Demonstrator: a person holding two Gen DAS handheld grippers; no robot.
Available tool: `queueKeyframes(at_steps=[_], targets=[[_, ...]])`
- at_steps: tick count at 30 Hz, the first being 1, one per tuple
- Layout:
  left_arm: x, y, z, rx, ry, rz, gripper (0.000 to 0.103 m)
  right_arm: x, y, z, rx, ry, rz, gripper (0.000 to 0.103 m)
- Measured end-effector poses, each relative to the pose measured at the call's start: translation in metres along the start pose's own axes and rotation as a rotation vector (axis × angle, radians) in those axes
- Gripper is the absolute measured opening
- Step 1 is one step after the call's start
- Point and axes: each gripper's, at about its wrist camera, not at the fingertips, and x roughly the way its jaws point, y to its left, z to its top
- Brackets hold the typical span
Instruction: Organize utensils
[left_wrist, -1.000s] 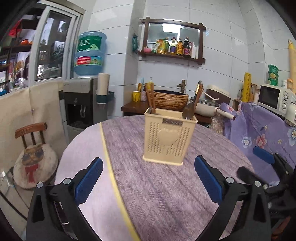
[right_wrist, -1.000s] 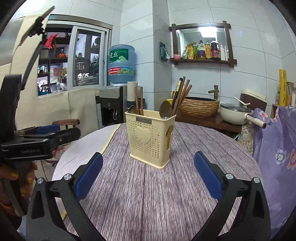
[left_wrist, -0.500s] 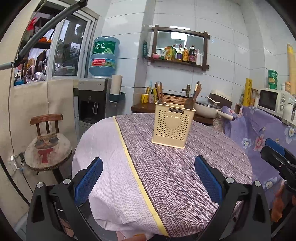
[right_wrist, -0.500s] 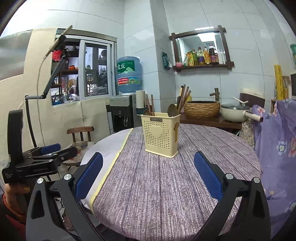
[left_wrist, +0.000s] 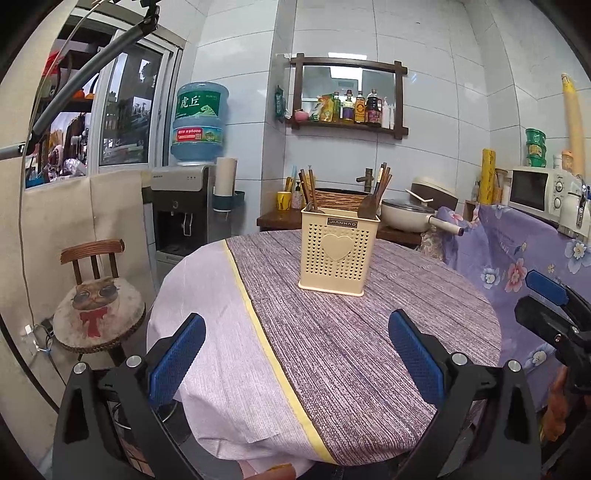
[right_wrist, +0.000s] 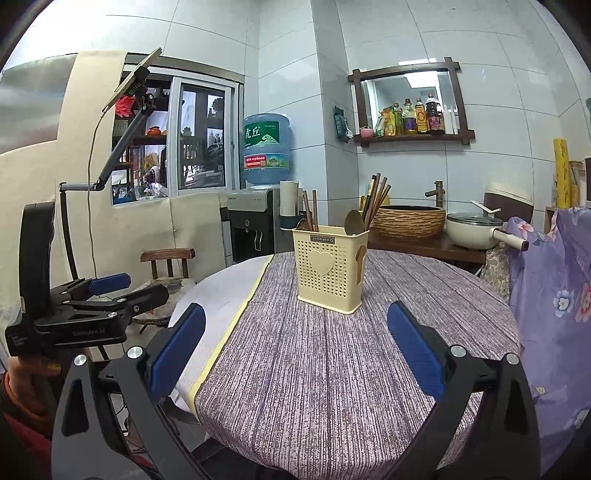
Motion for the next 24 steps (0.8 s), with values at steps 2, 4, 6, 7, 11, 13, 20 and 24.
queueKeyframes(at_steps=[2,4,6,7,11,13,20,24], targets=[[-0.0003,-0.0012,-0.0003,0.006,-0.001,0.003,0.098,0.0006,-0.0019,-0.0007,0.008,0.004,0.001,0.097],[-0.0011,-0.002,-0.0008,0.015,-0.003,0.006,0.098,0.0012,-0.0027,-0.0017,0.009,0.01,0.0,0.097],[-0.0013,-0.0017,-0.0011,0.015,-0.004,0.006,0.098,0.0015,-0.0028,-0.0025,0.008,0.011,0.001,0.097],[-0.0011,-0.0012,-0.0011,0.013,-0.002,0.004,0.098,0.0019,-0.0029,-0.0024,0.008,0.012,0.002,0.097],[-0.0016,-0.0018,-0.0018,0.007,0.0,0.002,0.098,0.0029,-0.0035,-0.0021,0.018,0.016,0.012,0.097],[-0.0014,-0.0024,-0.0019,0.012,0.002,0.007,0.098,0.003,-0.0034,-0.0021,0.018,0.017,0.011,0.097],[-0.001,-0.0041,-0.0015,0.009,0.004,0.003,0.098,0.0052,-0.0033,-0.0031,0.024,0.027,0.019,0.097],[0.0,-0.0048,-0.0017,0.013,0.01,0.001,0.098,0.0057,-0.003,-0.0034,0.028,0.029,0.021,0.097]])
